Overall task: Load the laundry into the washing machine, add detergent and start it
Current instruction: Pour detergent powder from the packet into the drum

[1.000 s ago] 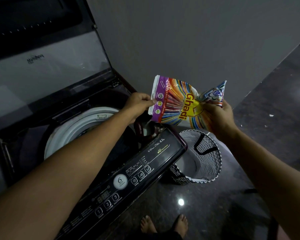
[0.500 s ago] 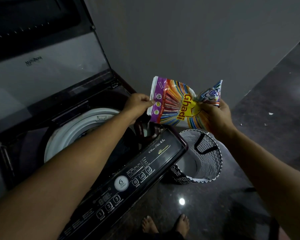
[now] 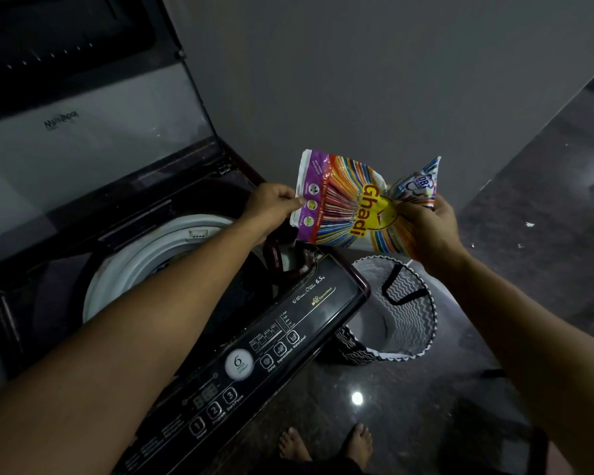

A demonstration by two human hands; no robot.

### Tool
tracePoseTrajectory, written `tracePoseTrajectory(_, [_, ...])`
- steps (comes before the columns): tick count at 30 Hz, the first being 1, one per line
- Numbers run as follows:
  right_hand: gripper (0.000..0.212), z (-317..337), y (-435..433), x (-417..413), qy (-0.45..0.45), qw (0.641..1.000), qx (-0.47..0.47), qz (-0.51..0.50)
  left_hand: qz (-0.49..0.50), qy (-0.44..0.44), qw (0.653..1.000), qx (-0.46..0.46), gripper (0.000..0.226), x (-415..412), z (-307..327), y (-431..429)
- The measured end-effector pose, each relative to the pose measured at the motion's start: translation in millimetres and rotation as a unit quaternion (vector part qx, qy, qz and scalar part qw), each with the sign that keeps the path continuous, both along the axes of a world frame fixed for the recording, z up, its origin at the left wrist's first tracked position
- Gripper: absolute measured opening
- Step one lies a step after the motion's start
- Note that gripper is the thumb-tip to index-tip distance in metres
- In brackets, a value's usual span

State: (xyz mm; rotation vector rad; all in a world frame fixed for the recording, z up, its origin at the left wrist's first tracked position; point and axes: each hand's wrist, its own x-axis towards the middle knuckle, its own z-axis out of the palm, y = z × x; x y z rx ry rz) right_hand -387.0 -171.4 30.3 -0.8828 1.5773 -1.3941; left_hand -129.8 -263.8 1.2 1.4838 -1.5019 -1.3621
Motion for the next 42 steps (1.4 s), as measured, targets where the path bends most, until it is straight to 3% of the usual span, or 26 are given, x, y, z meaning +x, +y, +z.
tracePoseTrajectory(24, [0.021,-1.5,1.6,4.6,0.004,1.000,0.004,0.001,-0.012,0.018,1.000,0.015,0.009,2.2,0.0,2.3])
tracePoseTrajectory(39, [0.028,-3.0,3.3,1.9,0.006,1.000,0.007,0.001,-0.026,0.031,0.999,0.025,0.012,1.6,0.9,3.3])
tracePoseTrajectory(42, [0.026,-2.2,2.8,2.2,0.010,1.000,0.011,0.001,-0.025,-0.015,1.000,0.001,0.010,2.8,-0.1,2.1])
